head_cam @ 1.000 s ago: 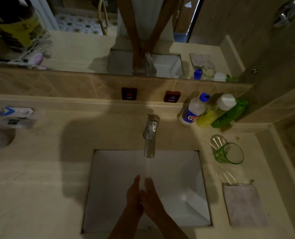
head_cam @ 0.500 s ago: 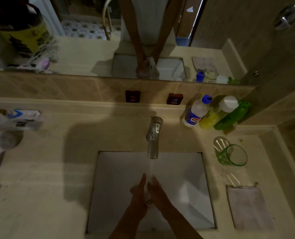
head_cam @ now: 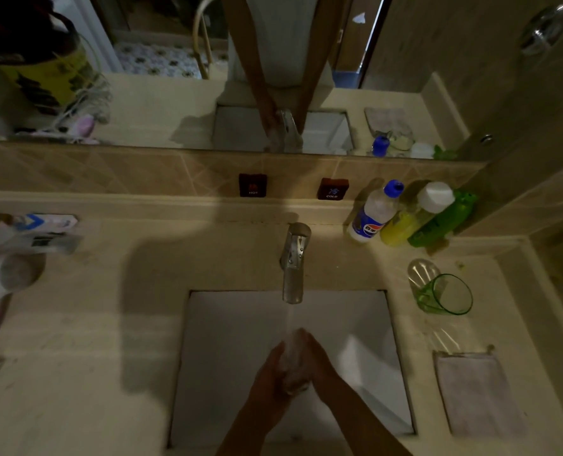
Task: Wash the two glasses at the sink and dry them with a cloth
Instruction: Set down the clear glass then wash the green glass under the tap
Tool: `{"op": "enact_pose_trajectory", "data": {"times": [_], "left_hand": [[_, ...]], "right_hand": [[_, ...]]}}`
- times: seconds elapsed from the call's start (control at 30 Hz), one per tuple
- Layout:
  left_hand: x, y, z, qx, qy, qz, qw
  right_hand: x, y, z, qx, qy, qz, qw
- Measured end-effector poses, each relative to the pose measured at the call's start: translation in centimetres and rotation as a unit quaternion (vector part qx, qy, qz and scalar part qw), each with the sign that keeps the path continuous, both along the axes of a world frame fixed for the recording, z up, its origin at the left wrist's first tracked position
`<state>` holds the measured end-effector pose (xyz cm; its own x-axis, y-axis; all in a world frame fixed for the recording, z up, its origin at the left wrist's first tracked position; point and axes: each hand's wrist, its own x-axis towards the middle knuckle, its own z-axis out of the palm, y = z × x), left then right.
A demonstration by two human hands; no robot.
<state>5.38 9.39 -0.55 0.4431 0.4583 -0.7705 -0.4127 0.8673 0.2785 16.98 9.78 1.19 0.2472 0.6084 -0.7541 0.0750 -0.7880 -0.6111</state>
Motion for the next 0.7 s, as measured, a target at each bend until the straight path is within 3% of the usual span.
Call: {"op": "enact_pose_trajectory", "data": {"times": [0.1,0.2,0.27,0.37,0.4,0.47,0.63,0.7], "left_hand": [[0.5,0.5,0.4,-0.06,-0.072,-0.005,0.996],[1.1,0.7,0.1,-0.031,-0.049,0.008,0.998],[1.1,0.6,-0.4,0.013,0.009,0.006,1.0],[0.6,0.5,-1.6,0.032,0.183,-0.013,0.982],[0.4,0.5,-1.8,0.038,0.194,-0.022,0.98],[0.3,0.4,-1.5,0.03,0.172,-0.028,0.984],[-0.1,0.2,0.1,-0.007,0.012,0.043,0.999],[-0.3,0.0,-0.1,-0.008,-0.017,0.041,0.999]], "right_hand": [[-0.5,-0.1,-0.4,0.032,-0.036,0.029,0.998],[-2.2,-0.7,0.0,0.057,-0.07,0.02,0.996],[-2.9,-1.9,0.6,0.093,-0.076,0.045,0.992],[-3.7,-4.0,0.7,0.088,-0.065,0.134,0.985],[-3.9,-4.3,0.4,0.085,-0.074,0.156,0.981],[-4.3,-3.7,0.6,0.08,-0.064,0.118,0.988],[-2.8,0.1,1.0,0.027,-0.01,-0.06,0.998],[-1.7,1.0,1.5,0.009,0.014,-0.063,0.998]]}}
